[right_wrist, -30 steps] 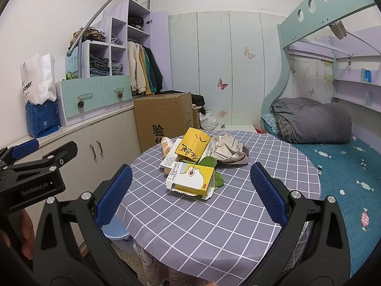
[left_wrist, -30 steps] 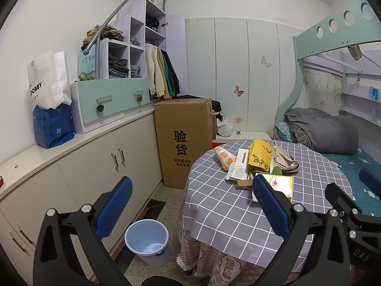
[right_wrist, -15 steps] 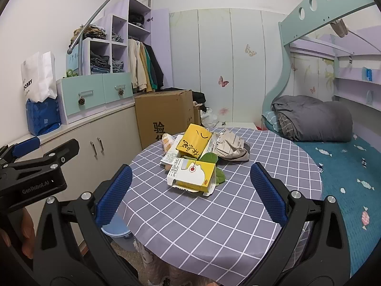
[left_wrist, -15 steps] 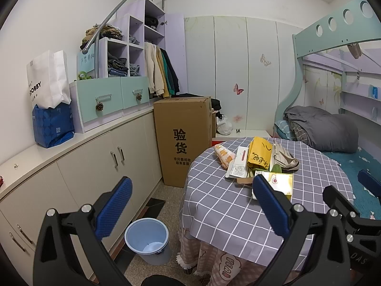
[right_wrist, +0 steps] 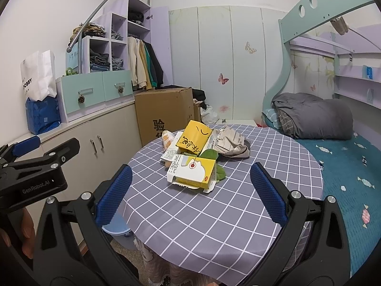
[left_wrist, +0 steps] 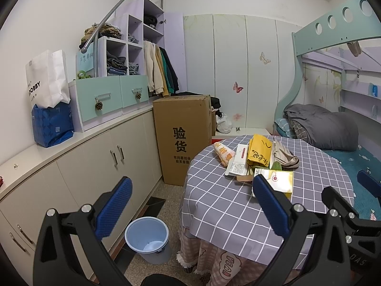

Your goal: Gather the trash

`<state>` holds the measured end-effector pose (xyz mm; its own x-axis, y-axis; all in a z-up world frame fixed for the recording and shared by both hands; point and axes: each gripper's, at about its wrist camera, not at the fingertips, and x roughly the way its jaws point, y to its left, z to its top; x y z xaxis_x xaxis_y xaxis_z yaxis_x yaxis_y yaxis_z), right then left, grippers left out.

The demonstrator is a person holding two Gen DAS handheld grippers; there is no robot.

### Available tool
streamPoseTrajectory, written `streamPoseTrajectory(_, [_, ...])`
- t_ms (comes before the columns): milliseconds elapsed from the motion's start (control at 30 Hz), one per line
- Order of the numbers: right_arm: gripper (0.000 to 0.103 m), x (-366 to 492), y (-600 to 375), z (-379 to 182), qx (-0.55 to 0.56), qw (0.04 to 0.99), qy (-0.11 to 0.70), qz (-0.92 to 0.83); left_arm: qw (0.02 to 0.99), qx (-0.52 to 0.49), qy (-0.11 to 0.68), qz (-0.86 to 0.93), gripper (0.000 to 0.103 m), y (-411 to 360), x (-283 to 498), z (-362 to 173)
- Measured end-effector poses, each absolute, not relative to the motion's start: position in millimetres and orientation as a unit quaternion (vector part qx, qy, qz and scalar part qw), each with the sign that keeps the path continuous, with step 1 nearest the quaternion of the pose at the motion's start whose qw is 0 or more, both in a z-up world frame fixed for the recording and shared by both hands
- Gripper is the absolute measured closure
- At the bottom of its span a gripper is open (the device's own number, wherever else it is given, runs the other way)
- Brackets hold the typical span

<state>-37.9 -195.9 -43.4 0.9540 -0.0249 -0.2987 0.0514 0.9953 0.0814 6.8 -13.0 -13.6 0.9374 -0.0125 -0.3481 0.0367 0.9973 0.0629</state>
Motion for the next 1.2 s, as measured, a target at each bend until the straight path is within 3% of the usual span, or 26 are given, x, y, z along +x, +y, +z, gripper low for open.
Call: streamPoseTrajectory(1200, [0.006, -24.8, -210.0, -59.0, 0.074, 0.98, 0.182, -0.025, 0.975, 0.037, 0.216, -0.02, 0.004, -18.8, 22.7, -25.7])
